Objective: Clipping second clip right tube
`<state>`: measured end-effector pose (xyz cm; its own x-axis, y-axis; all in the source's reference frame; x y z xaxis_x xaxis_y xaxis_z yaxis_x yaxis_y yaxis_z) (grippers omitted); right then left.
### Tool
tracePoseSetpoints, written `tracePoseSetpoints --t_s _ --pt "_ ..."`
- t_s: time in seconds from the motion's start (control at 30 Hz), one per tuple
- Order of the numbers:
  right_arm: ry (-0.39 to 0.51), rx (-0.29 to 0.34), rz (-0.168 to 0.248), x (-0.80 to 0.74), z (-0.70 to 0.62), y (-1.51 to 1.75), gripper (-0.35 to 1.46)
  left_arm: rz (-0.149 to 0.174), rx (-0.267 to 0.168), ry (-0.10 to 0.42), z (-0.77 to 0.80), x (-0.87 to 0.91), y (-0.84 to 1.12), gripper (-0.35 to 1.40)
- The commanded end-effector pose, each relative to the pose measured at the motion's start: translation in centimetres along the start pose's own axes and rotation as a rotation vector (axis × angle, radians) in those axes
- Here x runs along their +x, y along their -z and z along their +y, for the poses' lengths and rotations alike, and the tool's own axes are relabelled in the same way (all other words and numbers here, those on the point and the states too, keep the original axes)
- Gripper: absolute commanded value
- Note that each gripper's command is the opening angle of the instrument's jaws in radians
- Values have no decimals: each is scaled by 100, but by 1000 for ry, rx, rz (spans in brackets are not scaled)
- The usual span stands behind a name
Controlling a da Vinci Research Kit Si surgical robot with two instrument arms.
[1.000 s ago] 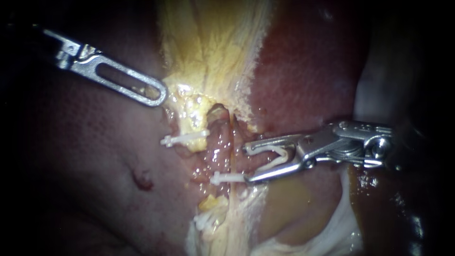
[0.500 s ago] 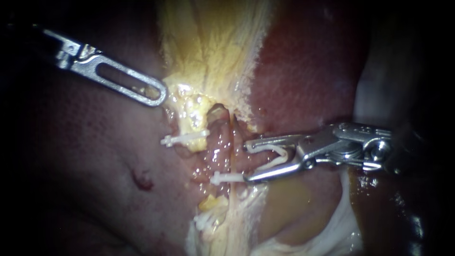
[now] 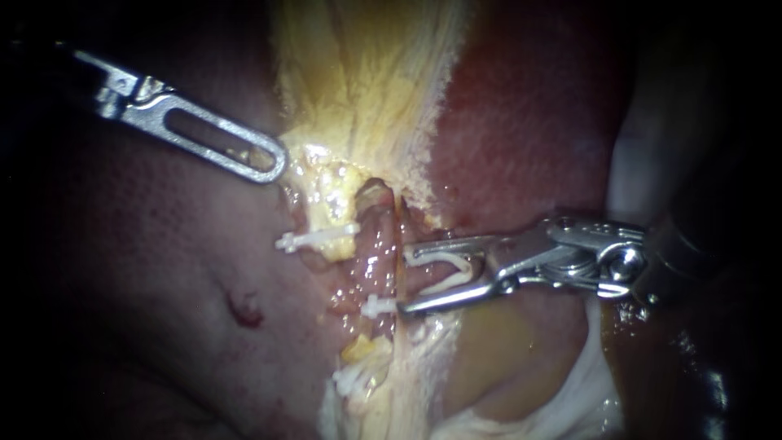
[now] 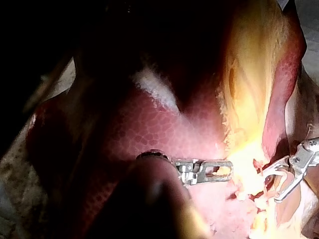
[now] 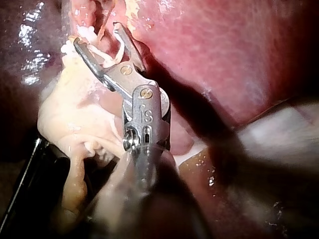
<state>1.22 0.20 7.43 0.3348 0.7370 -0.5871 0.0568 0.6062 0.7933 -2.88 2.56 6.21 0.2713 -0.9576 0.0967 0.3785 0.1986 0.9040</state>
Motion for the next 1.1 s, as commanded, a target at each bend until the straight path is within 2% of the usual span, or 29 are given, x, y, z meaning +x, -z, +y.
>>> tracePoseSetpoints --t_s 0.03,0.67,0.83,1.1 --pt "-1 -1 0 -1 1 -3 50 0 0 0 0 0 0 -35" --pt "-20 10 -11 -14 15 -33 50 0 0 0 0 0 0 -35" --pt "-26 35 -19 -14 13 -35 50 0 0 0 0 0 -1 -35" --pt "-53 81 19 -9 1 -40 50 0 0 0 0 0 -1 -35"
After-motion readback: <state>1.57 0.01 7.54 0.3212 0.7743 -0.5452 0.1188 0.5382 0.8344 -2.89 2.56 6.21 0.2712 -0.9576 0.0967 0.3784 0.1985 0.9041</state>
